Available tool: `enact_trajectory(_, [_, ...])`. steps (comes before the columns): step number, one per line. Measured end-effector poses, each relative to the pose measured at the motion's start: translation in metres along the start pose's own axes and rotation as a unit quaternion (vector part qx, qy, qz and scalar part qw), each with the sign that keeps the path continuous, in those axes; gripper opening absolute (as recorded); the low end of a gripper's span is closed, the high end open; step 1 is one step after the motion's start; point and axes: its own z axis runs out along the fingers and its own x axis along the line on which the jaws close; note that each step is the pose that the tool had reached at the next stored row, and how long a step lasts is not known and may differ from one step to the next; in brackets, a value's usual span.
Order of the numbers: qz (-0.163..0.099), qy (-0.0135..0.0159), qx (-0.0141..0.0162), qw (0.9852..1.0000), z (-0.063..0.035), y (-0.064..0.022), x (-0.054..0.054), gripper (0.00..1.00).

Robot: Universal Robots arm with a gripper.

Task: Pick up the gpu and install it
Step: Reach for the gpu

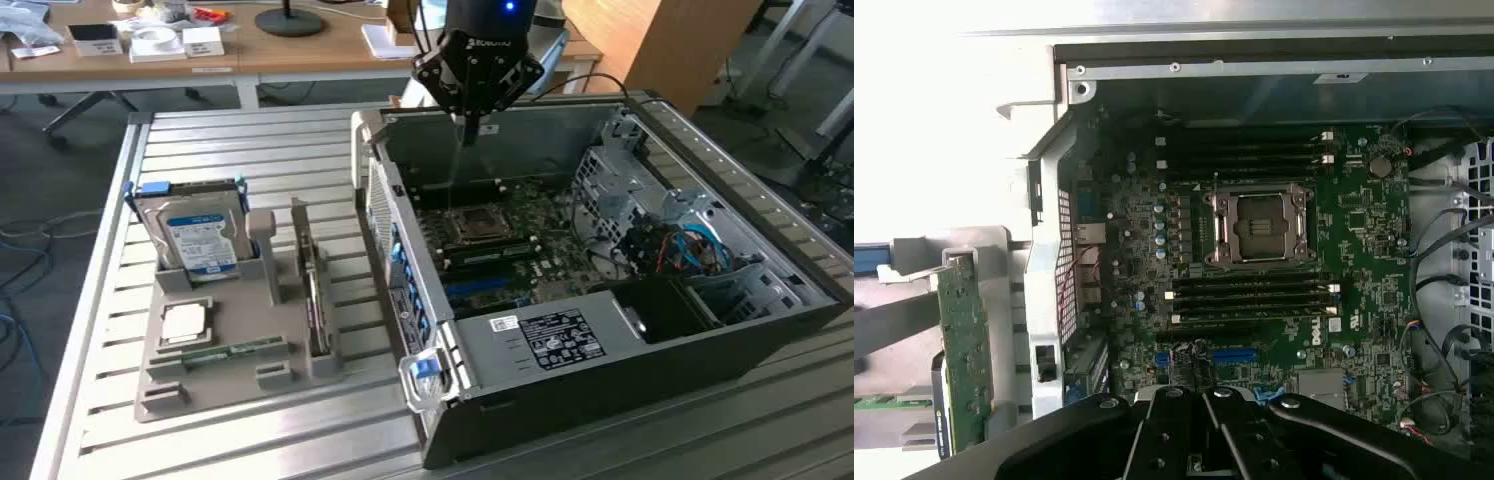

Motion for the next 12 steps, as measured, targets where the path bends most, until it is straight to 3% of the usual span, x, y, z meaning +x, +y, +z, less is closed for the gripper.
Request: enact_trajectory(12, [0.000, 0.0000, 0.0000, 1.0000, 0.0000, 0.0000, 0.0000, 0.11])
